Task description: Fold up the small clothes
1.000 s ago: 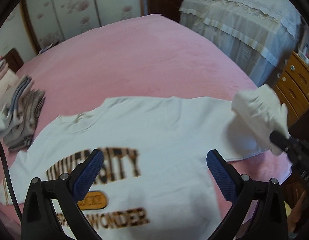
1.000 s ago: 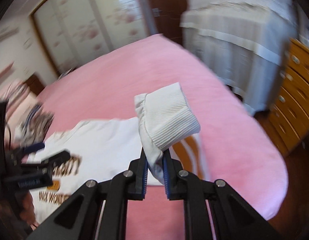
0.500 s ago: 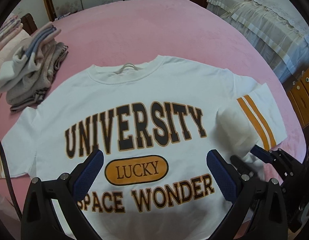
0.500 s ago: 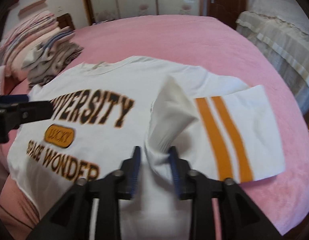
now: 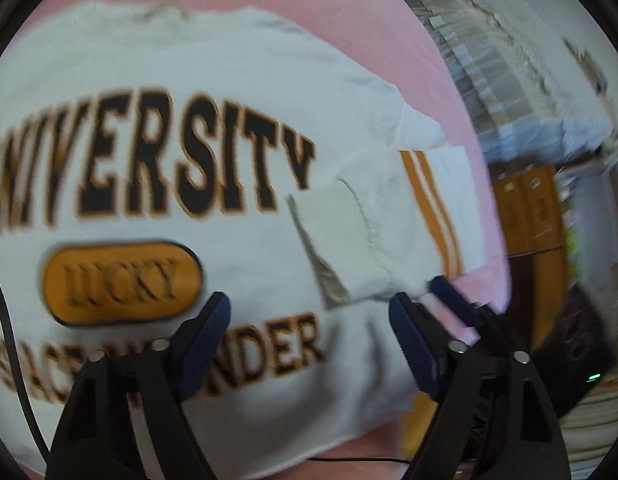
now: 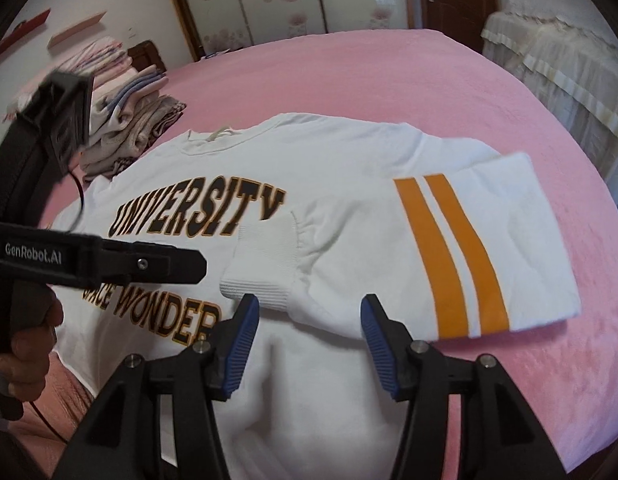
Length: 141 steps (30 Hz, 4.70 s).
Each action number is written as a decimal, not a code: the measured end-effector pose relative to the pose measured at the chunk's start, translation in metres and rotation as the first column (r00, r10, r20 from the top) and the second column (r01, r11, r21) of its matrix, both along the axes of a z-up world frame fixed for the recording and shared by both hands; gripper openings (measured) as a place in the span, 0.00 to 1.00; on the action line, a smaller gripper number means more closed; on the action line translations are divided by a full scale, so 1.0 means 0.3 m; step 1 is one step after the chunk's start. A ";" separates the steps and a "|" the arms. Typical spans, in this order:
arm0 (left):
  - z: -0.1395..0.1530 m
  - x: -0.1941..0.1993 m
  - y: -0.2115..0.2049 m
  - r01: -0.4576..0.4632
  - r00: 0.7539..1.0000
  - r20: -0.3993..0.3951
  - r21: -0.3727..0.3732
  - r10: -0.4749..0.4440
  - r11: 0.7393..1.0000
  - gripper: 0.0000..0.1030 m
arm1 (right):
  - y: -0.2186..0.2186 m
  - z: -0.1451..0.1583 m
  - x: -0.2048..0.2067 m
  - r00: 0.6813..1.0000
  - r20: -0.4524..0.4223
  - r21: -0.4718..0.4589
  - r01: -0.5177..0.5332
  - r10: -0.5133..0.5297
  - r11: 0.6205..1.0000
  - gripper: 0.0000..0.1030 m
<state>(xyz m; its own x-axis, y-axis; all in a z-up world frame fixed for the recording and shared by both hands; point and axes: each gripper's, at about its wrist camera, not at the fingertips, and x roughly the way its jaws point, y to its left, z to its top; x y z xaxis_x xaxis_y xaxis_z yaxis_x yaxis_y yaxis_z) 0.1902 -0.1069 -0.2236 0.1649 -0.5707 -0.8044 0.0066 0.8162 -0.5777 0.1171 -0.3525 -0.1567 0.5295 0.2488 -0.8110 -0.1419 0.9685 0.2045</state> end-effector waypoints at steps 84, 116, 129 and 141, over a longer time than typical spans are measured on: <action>0.025 0.214 0.592 -0.395 0.916 0.188 0.287 0.354 0.872 0.10 | -0.133 -0.077 0.168 0.987 -0.090 -0.008 0.130 -0.130 0.992 0.14; -0.040 0.218 0.614 -0.368 0.927 0.190 0.307 0.323 0.878 0.15 | -0.166 -0.093 0.736 0.995 -0.073 -0.258 0.054 -0.075 0.965 0.03; -0.021 0.210 0.594 -0.362 0.931 0.188 0.368 0.313 0.856 0.34 | -0.184 -0.024 0.611 0.996 -0.047 -0.255 0.066 -0.081 0.965 0.00; 0.157 0.148 0.418 -0.350 0.917 0.329 0.398 0.224 0.848 0.49 | -0.066 -0.028 0.415 0.994 -0.110 -0.096 -0.018 0.008 0.995 0.00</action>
<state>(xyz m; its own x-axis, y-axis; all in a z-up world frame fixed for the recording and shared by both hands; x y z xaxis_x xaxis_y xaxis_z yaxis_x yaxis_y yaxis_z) 0.2346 0.0185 -0.1765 0.5035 -0.0609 -0.8618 -0.1696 0.9712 -0.1677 0.2415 -0.3722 -0.1652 0.4338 0.1728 -0.8843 -0.1367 0.9827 0.1249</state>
